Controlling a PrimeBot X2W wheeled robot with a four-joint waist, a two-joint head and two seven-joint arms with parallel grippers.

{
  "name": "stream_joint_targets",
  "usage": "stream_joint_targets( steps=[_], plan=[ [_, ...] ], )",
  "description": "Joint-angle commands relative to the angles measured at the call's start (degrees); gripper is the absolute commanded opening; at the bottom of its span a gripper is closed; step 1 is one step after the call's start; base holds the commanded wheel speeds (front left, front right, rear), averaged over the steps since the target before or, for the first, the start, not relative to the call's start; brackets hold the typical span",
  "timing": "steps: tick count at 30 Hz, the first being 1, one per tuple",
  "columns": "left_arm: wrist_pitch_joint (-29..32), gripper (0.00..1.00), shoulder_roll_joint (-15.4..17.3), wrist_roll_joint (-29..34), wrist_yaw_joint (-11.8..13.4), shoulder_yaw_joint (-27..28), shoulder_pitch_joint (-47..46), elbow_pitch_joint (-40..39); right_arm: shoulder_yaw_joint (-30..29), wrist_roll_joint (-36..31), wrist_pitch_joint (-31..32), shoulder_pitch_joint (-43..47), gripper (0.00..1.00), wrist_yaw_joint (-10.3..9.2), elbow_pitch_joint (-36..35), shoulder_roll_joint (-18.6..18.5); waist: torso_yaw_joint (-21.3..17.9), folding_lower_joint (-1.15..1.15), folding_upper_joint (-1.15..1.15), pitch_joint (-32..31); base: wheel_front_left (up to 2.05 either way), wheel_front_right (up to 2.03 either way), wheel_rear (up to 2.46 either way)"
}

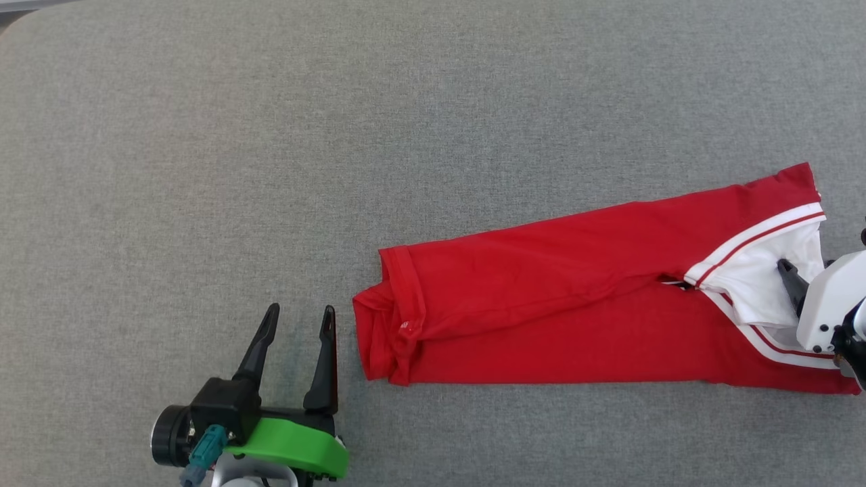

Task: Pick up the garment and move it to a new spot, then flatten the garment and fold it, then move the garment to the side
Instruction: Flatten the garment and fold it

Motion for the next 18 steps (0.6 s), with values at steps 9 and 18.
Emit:
stream_joint_targets(
  steps=[9, 18],
  plan=[
    [-0.2, 1.00, -4.8, 4.1, -4.8, 5.2, 3.3, 1.9, -3.4, 9.1, -0.6, -1.7, 0.00, -0.15, 8.1, -1.4, 1.1, 0.00, 0.00, -3.6, 0.00, 0.00, 0.00],
    [-0.2, 1.00, -8.1, 6.5, -7.8, 8.7, 6.9, 3.8, -17.1, 10.3, 4.0, 1.2, 0.00, 0.02, 6.5, -14.9, 3.9, 0.00, 0.00, -8.3, 0.00, 0.00, 0.00]
  ],
)
